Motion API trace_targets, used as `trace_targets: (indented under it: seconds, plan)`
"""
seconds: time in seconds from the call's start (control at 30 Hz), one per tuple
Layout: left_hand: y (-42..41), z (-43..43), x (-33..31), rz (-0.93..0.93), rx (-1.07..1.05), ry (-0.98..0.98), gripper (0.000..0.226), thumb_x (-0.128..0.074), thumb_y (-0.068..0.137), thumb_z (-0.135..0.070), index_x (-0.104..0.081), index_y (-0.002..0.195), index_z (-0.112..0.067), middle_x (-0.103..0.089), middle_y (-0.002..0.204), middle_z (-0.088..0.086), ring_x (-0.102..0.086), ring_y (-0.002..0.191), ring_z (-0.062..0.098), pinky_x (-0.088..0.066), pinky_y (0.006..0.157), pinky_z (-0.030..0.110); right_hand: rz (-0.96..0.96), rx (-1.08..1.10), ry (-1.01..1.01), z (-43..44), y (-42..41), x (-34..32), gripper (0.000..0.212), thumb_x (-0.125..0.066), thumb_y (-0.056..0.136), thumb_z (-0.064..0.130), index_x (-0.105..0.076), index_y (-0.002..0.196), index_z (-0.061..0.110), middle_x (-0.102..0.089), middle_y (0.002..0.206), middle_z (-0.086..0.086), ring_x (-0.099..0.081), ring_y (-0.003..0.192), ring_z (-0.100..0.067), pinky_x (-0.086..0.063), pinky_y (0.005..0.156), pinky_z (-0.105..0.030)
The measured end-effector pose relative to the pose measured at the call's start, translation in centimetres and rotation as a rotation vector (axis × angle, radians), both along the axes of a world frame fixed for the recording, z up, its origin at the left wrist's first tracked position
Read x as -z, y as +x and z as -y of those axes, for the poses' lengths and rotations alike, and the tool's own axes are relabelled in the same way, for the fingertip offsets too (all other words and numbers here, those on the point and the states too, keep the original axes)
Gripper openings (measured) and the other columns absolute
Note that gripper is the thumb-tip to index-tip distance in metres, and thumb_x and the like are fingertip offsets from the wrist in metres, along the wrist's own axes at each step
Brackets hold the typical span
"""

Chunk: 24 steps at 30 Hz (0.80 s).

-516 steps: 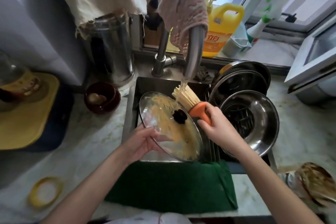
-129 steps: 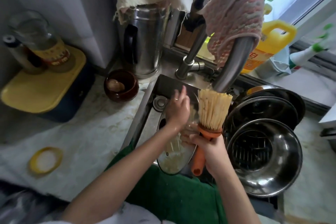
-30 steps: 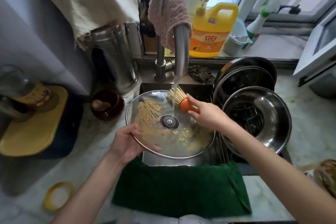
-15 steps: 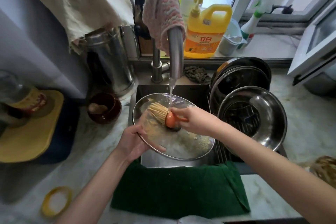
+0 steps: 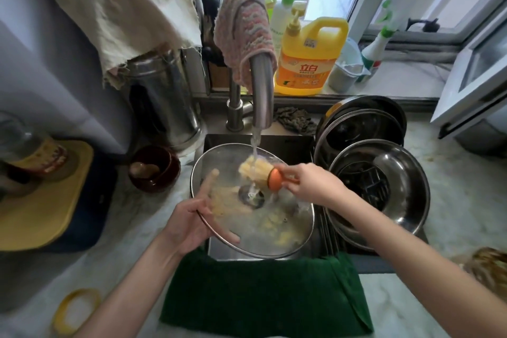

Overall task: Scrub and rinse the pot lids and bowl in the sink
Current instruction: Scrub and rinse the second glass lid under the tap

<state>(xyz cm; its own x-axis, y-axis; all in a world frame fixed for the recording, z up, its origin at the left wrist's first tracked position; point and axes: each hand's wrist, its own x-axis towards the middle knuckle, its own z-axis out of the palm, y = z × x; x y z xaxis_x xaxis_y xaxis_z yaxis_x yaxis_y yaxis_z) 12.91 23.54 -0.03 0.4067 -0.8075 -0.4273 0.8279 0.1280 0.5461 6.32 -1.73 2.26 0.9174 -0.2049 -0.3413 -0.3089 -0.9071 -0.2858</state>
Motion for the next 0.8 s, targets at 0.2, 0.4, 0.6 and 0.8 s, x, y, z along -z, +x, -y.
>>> trace_targets:
  seconds: [0.2, 0.4, 0.6, 0.8]
  plan:
    - [0.8, 0.5, -0.4, 0.074, 0.006, 0.024, 0.103, -0.061, 0.049, -0.003, -0.034, 0.144, -0.031, -0.063, 0.124, 0.015, -0.061, 0.105, 0.045, -0.051, 0.063, 0.068, 0.127, -0.104, 0.32, -4.7, 0.4, -0.3, 0.047, -0.058, 0.09, 0.033, -0.048, 0.136, 0.038, -0.067, 0.118, 0.005, -0.065, 0.09, -0.015, -0.052, 0.077, -0.032]
    - [0.7, 0.3, -0.5, 0.056, 0.004, -0.003, 0.116, -0.067, 0.044, -0.003, -0.025, 0.143, -0.046, -0.059, 0.131, 0.011, -0.057, 0.11, 0.05, -0.053, 0.061, 0.064, 0.108, 0.106, 0.06, -1.7, 0.3, 0.1, 0.051, -0.051, 0.093, 0.037, -0.035, 0.142, 0.045, -0.067, 0.114, -0.005, -0.064, 0.093, -0.024, -0.053, 0.076, -0.037]
    - [0.8, 0.2, -0.2, 0.078, -0.069, 0.021, 0.114, -0.076, 0.036, -0.007, -0.039, 0.14, -0.035, -0.064, 0.118, 0.016, -0.064, 0.095, 0.045, -0.052, 0.057, 0.065, 0.149, -0.246, 0.177, -4.6, -2.3, -1.7, 0.054, -0.054, 0.093, 0.031, -0.036, 0.142, 0.044, -0.067, 0.088, 0.006, -0.054, 0.061, -0.008, -0.042, 0.055, -0.022]
    - [1.3, 0.6, -0.4, 0.05, -0.091, 0.046, 0.104, -0.073, 0.057, -0.011, -0.026, 0.145, -0.041, -0.056, 0.132, 0.017, -0.057, 0.109, 0.05, -0.052, 0.062, 0.066, 0.172, -0.033, 0.197, -5.0, -0.6, 0.3, 0.051, -0.052, 0.092, 0.032, -0.041, 0.14, 0.042, -0.07, 0.102, -0.005, -0.065, 0.081, -0.022, -0.05, 0.068, -0.033]
